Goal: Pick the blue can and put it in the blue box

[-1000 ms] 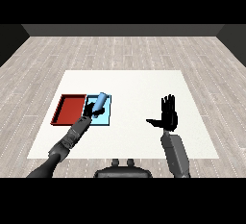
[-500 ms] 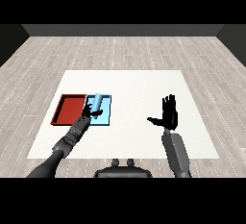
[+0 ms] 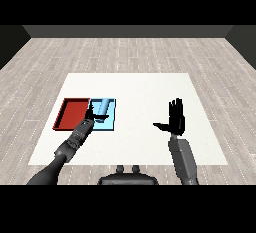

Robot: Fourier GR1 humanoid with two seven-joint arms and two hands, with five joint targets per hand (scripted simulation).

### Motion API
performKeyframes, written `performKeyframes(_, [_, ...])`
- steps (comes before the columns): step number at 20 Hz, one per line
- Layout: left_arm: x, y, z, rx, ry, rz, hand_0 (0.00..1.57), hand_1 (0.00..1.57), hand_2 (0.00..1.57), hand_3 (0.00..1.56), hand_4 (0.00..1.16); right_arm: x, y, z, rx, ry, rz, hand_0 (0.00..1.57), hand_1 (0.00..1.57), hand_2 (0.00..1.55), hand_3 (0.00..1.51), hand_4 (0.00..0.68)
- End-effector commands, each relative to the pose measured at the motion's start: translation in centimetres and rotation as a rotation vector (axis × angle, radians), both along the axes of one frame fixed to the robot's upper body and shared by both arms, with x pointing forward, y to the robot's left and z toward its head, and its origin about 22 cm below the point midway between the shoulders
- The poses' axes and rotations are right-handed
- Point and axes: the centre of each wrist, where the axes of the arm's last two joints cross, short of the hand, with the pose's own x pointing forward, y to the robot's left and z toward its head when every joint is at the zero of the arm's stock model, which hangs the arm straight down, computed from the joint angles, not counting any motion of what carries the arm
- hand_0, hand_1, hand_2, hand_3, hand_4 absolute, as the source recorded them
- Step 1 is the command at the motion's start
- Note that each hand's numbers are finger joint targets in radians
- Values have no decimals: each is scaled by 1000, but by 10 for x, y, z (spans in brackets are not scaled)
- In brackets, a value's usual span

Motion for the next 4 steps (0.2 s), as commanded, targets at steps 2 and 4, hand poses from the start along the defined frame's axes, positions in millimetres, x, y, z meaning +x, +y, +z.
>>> performKeyframes(2, [15,3,23,-70,-294,-39,0,0,0,0,0,2,8,1,-4,-13,26,0,0,0,0,0])
performKeyframes(4, [2,19,10,-62,-335,-55,0,0,0,0,0,-5,0,-4,-58,0,42,0,0,0,0,0])
